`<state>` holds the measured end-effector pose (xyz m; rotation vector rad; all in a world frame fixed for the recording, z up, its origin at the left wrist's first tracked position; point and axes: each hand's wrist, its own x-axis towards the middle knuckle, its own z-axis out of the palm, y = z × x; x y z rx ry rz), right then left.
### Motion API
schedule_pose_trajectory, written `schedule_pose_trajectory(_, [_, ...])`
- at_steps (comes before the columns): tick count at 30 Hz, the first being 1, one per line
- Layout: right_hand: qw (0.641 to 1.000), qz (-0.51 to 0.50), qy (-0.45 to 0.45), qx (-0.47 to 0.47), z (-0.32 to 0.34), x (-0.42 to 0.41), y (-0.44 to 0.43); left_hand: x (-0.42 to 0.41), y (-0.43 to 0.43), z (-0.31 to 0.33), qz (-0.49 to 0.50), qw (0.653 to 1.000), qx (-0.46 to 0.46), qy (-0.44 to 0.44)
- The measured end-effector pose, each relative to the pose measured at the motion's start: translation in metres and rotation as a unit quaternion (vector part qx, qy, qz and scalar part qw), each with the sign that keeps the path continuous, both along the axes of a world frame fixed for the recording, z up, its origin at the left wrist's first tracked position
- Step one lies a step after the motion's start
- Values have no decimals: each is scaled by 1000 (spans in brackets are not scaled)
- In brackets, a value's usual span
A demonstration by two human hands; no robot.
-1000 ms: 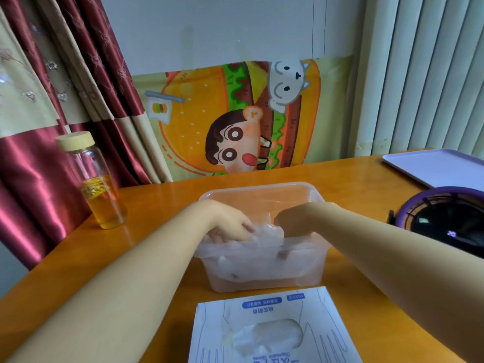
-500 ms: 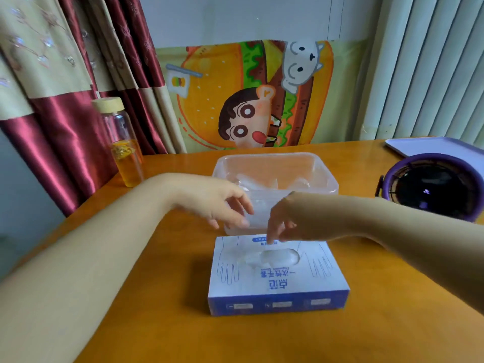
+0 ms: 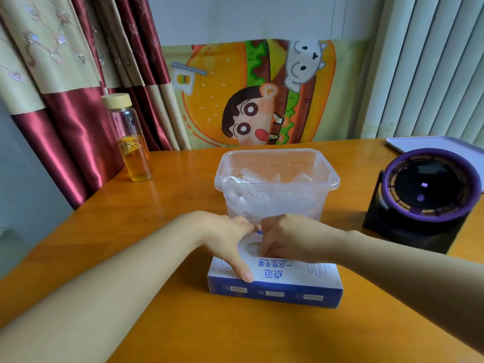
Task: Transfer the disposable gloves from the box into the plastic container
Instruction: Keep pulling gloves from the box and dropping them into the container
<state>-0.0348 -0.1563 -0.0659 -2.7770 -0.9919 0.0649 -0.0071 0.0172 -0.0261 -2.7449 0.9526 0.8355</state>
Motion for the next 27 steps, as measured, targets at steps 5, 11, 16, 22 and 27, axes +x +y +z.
schedule_pose_trajectory(5, [995, 25, -99, -6, 16, -7, -4, -2, -1, 1, 10, 1000, -11, 5])
schedule_pose_trajectory(11, [994, 8, -99, -36, 28, -15, -15, -2, -3, -1, 5, 1000, -17, 5])
schedule_pose_trajectory(16, [993, -79, -81, 18, 34, -4, -33, 3, -1, -5, 2, 1000, -16, 3])
schedule_pose_trajectory(22, [992, -124, -24, 9, 34, -10, -18, 4, 0, -6, -2, 1000, -26, 1])
schedule_pose_trajectory(27, [963, -152, -124, 187, 59, -5, -10, 7, 1, -11, -1, 1000, -22, 22])
